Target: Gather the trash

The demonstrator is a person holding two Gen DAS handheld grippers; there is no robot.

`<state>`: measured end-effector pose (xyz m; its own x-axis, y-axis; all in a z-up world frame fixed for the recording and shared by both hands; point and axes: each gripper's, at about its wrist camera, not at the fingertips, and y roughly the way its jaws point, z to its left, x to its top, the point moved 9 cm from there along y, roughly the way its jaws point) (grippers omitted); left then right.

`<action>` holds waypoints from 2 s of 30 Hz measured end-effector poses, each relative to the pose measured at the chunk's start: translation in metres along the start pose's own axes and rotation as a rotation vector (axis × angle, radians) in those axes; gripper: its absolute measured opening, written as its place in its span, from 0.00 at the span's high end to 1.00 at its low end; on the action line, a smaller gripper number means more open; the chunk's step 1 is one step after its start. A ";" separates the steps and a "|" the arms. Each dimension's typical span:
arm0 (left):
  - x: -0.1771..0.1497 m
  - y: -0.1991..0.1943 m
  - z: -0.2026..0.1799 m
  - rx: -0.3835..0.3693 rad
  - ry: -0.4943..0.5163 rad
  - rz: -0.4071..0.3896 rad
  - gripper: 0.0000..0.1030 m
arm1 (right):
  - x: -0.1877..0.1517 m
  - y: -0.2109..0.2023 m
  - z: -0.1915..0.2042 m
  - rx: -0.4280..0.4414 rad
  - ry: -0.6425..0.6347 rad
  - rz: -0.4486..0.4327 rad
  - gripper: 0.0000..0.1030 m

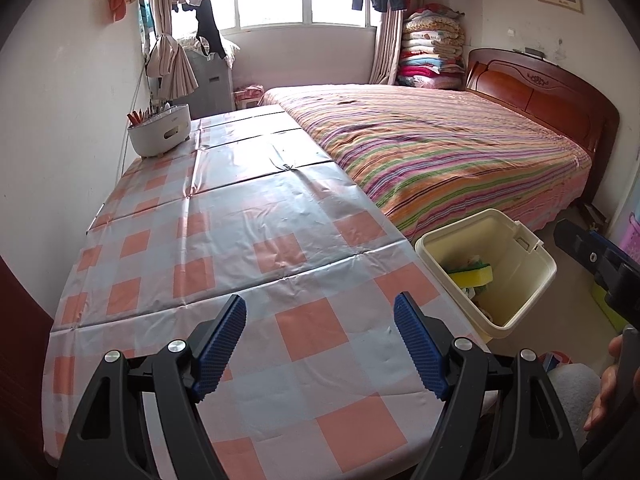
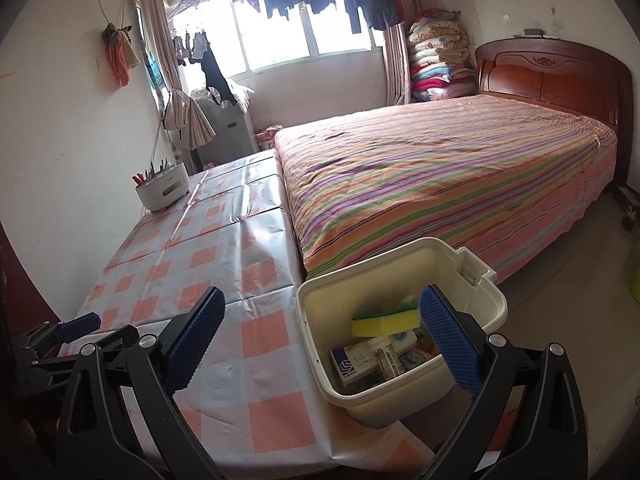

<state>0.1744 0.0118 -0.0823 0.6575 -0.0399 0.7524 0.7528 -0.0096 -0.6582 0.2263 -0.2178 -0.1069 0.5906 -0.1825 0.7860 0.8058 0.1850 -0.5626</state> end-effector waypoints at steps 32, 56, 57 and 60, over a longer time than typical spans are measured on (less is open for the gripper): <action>0.005 -0.002 -0.023 0.008 0.057 0.016 0.28 | -0.002 -0.011 -0.018 0.007 0.041 -0.009 0.06; 0.004 0.000 -0.052 -0.052 0.124 0.012 0.28 | -0.007 -0.006 -0.032 0.003 0.057 0.016 0.06; 0.004 0.000 -0.051 -0.046 0.123 0.014 0.28 | -0.006 -0.005 -0.030 0.005 0.053 0.017 0.06; 0.004 0.002 -0.046 -0.030 0.113 0.019 0.28 | -0.006 -0.002 -0.028 0.009 0.047 0.024 0.06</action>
<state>0.1768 -0.0347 -0.0818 0.6622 -0.1532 0.7335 0.7378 -0.0373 -0.6740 0.2222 -0.2444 -0.1178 0.6110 -0.2230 0.7595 0.7913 0.1979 -0.5785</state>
